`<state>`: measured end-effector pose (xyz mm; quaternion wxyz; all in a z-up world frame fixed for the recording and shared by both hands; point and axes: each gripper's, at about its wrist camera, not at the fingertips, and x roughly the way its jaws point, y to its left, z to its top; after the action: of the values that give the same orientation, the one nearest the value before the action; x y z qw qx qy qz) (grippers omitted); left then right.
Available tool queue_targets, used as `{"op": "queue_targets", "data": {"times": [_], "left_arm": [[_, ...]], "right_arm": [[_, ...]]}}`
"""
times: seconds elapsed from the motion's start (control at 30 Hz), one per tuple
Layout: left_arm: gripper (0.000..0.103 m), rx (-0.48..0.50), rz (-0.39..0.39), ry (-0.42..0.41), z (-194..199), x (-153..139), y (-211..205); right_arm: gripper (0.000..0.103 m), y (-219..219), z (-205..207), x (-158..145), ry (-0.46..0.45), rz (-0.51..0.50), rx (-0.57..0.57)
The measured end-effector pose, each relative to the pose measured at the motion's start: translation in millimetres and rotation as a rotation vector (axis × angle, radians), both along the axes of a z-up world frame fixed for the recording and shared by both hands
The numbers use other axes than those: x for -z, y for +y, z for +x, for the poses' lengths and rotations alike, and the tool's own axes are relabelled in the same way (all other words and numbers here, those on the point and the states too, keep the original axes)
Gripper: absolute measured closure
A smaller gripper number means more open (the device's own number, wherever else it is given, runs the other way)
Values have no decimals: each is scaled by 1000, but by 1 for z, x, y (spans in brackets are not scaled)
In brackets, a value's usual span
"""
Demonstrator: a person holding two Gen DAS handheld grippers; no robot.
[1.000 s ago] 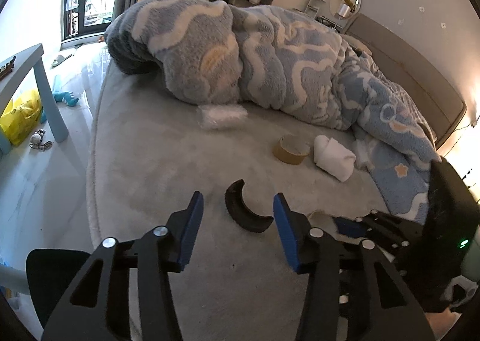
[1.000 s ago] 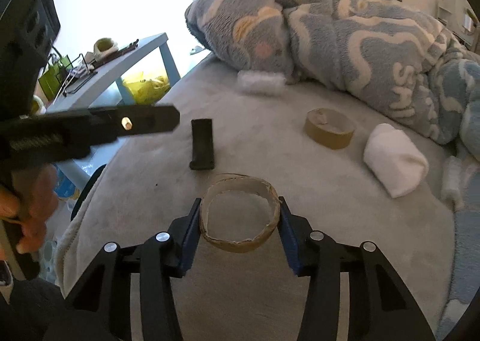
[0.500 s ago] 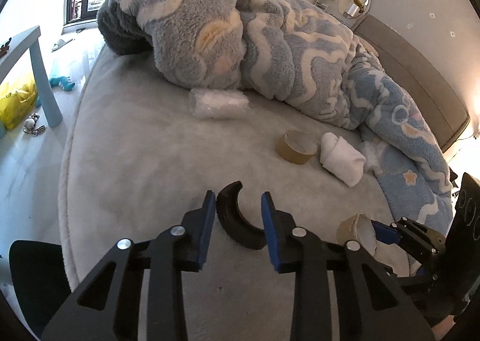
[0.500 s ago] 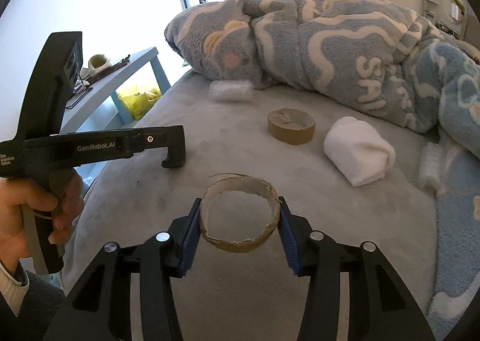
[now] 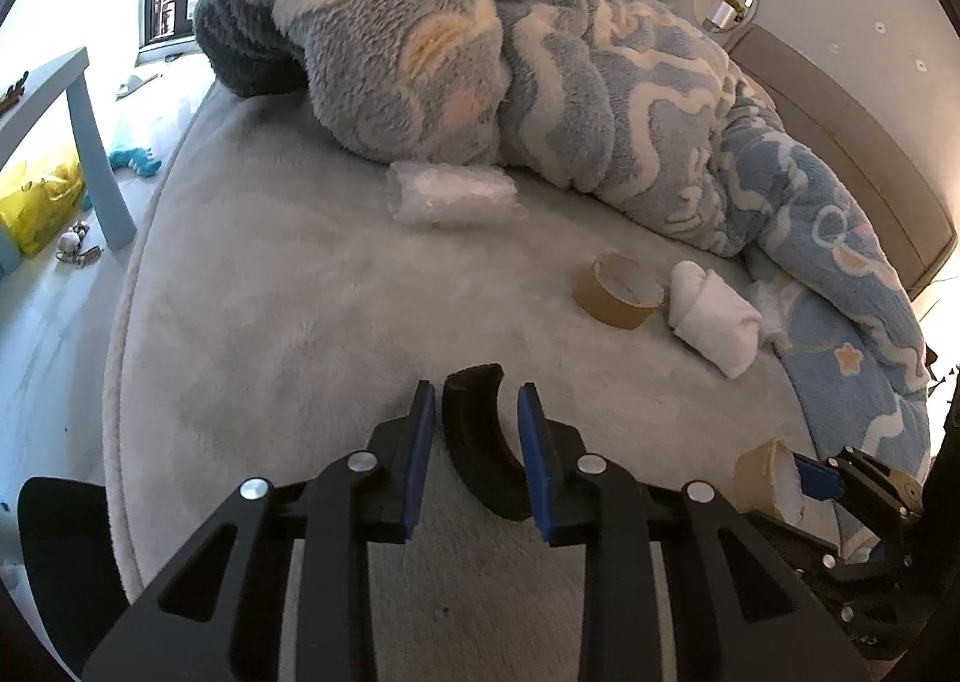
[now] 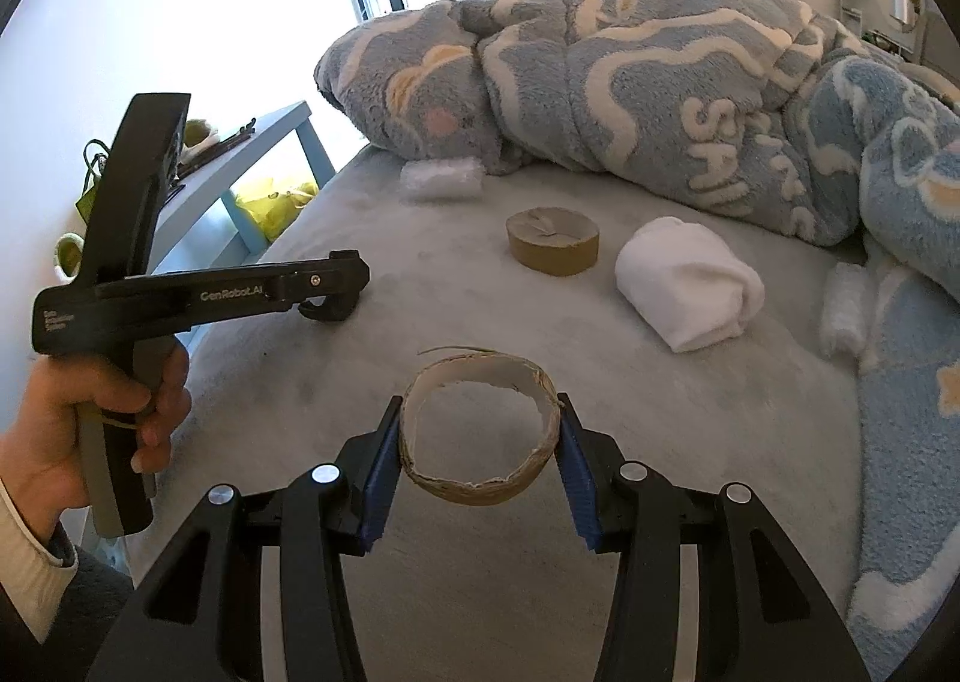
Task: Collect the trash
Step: 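Grasp the black curved plastic piece with the left tool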
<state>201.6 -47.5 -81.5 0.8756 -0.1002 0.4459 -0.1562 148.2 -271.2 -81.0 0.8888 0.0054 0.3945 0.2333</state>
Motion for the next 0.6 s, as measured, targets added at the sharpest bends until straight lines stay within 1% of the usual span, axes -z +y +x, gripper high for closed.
{"op": "queue_targets", "data": {"times": [0.1,0.2,0.4,0.6], "left_arm": [[74,-5,9,2,1,3,-2],[82,-9,24,-1,1,4,-4],[82,1,22,-28,-2,-1,-5],[82,22,19,-45,-9,-7,-2]], "right_arm": [[54,-3,0,1,2,1,2],[54,-6,-1,1,2,2,6],[54,-9,-2,-2,-4,9,9],[54,-2,-1,-11,-20,15,5]]}}
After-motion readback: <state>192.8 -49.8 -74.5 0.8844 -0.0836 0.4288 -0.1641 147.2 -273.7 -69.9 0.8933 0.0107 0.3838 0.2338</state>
